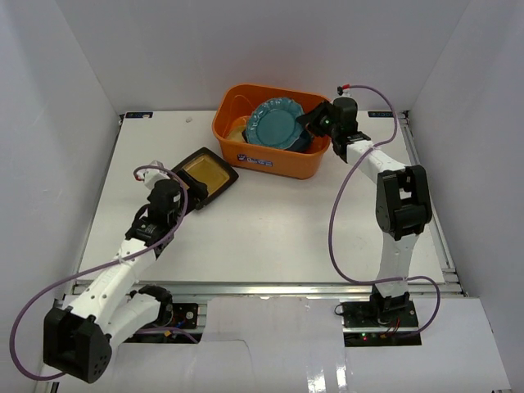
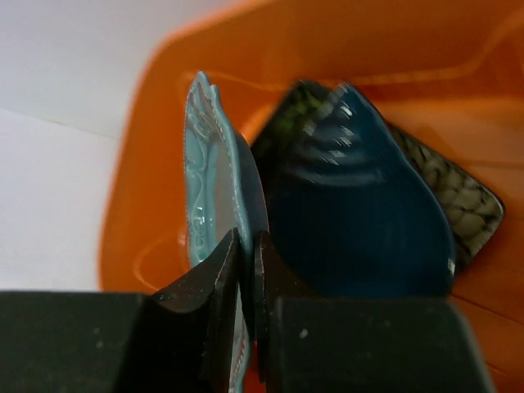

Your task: Place the plates into the plastic bin on the countertop

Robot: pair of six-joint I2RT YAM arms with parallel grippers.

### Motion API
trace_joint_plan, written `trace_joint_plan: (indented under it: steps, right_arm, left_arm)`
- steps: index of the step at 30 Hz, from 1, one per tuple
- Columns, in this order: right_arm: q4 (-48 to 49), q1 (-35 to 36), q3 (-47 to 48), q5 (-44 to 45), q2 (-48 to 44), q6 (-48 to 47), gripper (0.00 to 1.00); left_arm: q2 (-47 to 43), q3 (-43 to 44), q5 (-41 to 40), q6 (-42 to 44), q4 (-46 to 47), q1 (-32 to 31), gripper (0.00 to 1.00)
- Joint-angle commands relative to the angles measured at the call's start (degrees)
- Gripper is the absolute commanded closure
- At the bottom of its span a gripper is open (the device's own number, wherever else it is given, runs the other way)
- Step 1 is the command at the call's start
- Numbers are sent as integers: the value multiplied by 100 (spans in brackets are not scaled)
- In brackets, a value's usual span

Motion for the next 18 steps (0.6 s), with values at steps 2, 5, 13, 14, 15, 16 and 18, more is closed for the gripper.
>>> trace_joint_plan:
  steps: [2,5,13,14,15,16,18]
  right_arm:
    - [531,-80,625,-437,56,386,92]
    - [356,-89,660,-428,232,298,92]
    - [12,-89,371,-315,198,-18,39]
    - [12,-89,284,-288,84,-140,33]
    - [3,-89,239,-270,14,-202,28]
    - [-6,-81,195,-244,-57,-255,20]
    - [3,-89,64,-252,-294,-378,8]
  left_arm:
    - [323,-135,198,-414,492,400,6]
    - [664,-346,374,-502,764,673,6]
    - [1869,-504,1015,-442,1388,1411,6]
    - [1966,-531,1129,-432,1606,1455,6]
    - [2123,-548,1182,-441,1783,1490,6]
    - [2168,-592,1235,-450,1958,1560,6]
    - [2308,-793,1436,-546,2545,1657,6]
